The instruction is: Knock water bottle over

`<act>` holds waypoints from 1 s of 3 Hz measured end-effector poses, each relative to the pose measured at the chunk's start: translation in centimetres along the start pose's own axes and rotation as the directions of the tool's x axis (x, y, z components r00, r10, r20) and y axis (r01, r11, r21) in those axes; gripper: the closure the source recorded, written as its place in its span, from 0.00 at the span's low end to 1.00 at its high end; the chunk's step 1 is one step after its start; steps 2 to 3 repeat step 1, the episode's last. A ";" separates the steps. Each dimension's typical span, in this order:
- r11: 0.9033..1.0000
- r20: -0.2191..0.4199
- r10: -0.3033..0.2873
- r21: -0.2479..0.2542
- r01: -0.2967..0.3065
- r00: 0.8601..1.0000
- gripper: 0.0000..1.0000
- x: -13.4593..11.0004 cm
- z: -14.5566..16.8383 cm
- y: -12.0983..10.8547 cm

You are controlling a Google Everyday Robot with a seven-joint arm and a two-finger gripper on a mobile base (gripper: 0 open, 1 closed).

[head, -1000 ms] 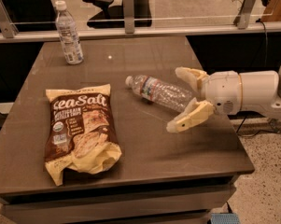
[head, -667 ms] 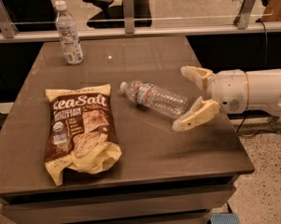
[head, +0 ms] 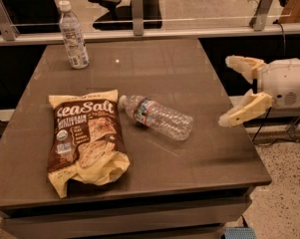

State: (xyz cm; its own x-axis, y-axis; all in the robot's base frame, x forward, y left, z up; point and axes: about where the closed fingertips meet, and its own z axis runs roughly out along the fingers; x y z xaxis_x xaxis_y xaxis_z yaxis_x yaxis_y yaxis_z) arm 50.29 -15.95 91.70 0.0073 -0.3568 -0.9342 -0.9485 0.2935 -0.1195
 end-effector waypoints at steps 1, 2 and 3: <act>1.000 0.003 -0.010 0.004 0.010 1.000 0.00 -0.5 -0.1 -0.2; 1.000 0.003 -0.010 0.004 0.010 1.000 0.00 -0.5 -0.1 -0.2; 1.000 0.003 -0.010 0.004 0.010 1.000 0.00 -0.5 -0.1 -0.2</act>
Offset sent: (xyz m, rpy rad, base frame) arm 0.0000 0.0000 0.0000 0.0000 0.0000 0.0000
